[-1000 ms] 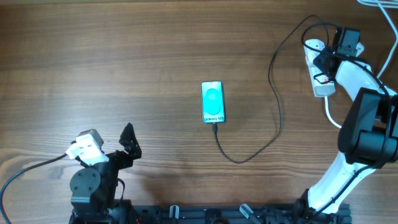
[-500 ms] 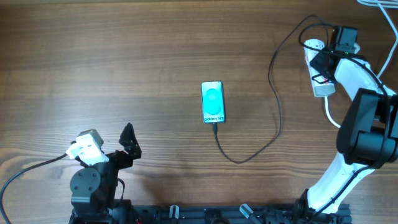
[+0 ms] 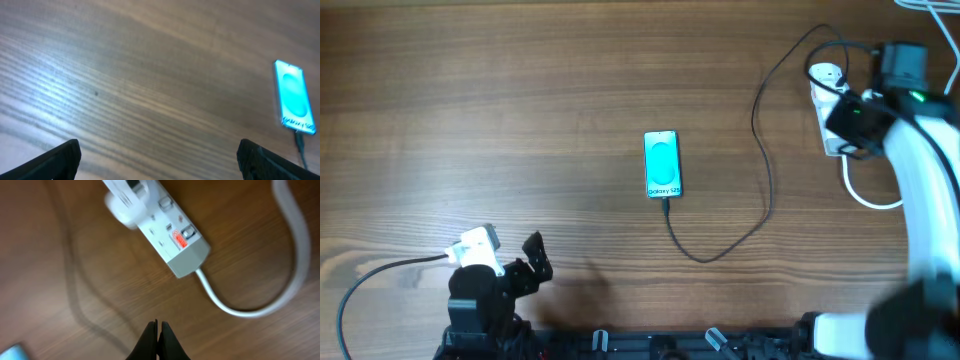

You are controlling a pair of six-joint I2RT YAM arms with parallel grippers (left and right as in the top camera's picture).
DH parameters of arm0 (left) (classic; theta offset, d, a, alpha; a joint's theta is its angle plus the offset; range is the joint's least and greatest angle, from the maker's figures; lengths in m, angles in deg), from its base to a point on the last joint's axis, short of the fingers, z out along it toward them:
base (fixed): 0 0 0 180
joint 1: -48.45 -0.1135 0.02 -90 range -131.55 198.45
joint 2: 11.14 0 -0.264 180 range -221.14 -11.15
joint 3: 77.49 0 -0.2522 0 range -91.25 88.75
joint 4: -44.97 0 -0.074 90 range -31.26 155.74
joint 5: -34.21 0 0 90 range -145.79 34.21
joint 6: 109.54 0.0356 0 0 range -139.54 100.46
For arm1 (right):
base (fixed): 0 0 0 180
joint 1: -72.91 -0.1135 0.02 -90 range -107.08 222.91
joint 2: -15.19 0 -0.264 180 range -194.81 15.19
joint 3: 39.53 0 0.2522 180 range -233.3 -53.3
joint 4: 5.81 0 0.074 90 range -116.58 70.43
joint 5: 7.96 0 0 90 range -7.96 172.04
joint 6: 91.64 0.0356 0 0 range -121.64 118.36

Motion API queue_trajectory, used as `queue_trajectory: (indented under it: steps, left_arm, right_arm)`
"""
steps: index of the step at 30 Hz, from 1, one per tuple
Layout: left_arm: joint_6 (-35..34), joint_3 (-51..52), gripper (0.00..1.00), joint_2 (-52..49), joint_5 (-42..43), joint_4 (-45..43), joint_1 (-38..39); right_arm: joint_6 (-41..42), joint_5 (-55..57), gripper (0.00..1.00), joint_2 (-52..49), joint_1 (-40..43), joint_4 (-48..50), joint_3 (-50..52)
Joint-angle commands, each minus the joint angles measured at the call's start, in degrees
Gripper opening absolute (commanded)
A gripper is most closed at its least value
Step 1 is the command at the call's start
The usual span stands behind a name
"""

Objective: Plug charger to phone and switch on socket

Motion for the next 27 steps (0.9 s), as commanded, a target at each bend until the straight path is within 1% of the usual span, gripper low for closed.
queue_trajectory:
  steps: [1,2,3,4,5,6,12,16,18,20,22,27]
  left_arm:
    - [-0.48,0.44,1.0,0.48,-0.52,1.64,0.2]
    - [-0.5,0.44,1.0,0.48,-0.52,1.57,0.2]
    - [-0.48,0.44,1.0,0.48,-0.52,1.6,0.2]
    - [-0.5,0.44,1.0,0.48,-0.52,1.6,0.2]
    - [-0.48,0.44,1.0,0.48,-0.52,1.57,0.2]
    - [-0.5,0.44,1.0,0.48,-0.52,1.6,0.2]
    - [-0.48,0.44,1.0,0.48,-0.52,1.6,0.2]
    - [-0.5,0.44,1.0,0.48,-0.52,1.6,0.2]
    - [-0.5,0.44,1.0,0.48,-0.52,1.6,0.2]
    - [-0.48,0.44,1.0,0.48,-0.52,1.6,0.2]
    - [-0.5,0.44,1.0,0.48,-0.52,1.57,0.2]
    - [-0.5,0.44,1.0,0.48,-0.52,1.6,0.2]
  right_arm:
    - [-1.77,-0.92,0.04,14.99,-0.07,-5.31,-0.66]
    - [-1.77,-0.92,0.06,19.69,-0.07,-7.28,-0.66]
    - [-1.73,-0.92,0.13,24.76,-0.07,-9.51,-0.66]
    - [-1.73,-0.94,0.19,27.76,-0.07,-10.78,-0.66]
    - [-1.68,-0.94,0.67,34.58,-0.07,-13.53,-0.66]
    - [-1.66,-0.9,1.0,38.25,-0.07,-14.69,-0.66]
    - [-2.27,-0.42,1.0,58.9,-0.07,-17.09,-0.66]
    - [-2.47,0.85,1.0,66.14,-0.07,-23.5,-0.66]
    - [-2.45,0.83,1.0,67.98,-0.07,-26.43,-0.59]
    - [-3.19,0.83,1.0,68.54,-0.07,-27.17,-0.39]
    - [-3.23,0.72,1.0,68.74,-0.28,-24.52,1.6]
    - [-3.32,-1.88,1.0,71.04,-3.15,-4.59,16.57]
